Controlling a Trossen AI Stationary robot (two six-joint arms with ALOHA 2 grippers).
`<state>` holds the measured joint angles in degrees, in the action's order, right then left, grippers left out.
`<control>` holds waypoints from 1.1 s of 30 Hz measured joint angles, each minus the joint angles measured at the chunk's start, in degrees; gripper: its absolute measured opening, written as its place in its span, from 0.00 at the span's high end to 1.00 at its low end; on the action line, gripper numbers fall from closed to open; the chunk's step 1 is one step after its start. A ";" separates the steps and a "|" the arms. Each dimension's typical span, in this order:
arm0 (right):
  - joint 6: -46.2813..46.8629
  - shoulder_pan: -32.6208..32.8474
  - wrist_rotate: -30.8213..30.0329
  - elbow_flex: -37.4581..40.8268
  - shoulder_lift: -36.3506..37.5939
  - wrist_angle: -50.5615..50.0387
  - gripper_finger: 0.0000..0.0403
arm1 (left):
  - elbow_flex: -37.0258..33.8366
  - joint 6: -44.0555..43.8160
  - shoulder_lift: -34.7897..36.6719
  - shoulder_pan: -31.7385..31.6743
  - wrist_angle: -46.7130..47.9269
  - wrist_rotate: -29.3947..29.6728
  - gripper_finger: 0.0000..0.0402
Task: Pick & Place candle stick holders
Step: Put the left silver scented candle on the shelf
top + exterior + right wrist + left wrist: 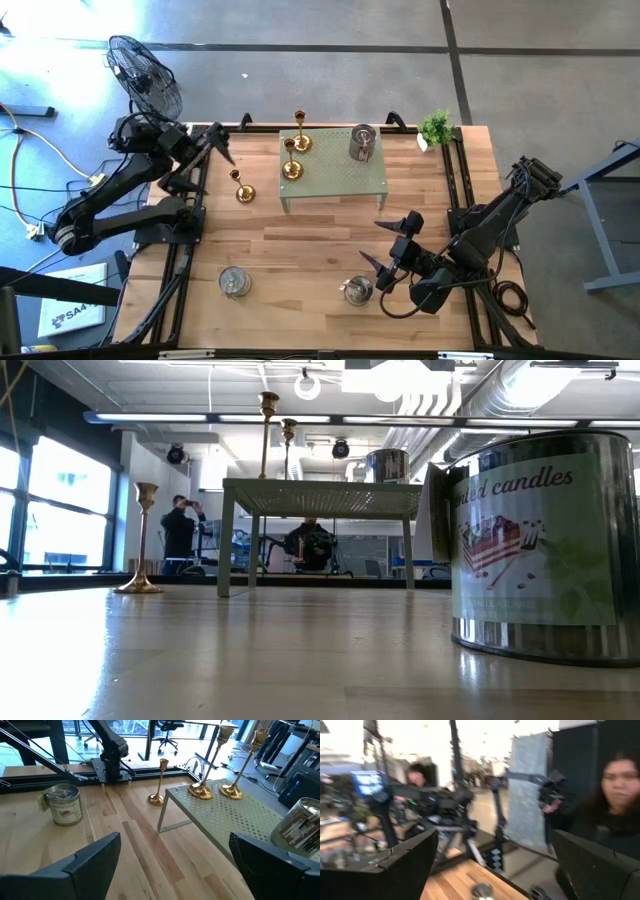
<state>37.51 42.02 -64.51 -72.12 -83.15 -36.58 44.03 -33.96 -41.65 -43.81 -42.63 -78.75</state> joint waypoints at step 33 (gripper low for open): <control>-0.23 -0.07 -0.42 0.00 0.00 0.61 0.09 | 0.00 36.82 28.59 -0.07 79.41 25.72 0.05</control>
<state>37.28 41.95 -64.93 -72.12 -83.16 -35.97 44.03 2.85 -13.06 -43.88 36.78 -53.03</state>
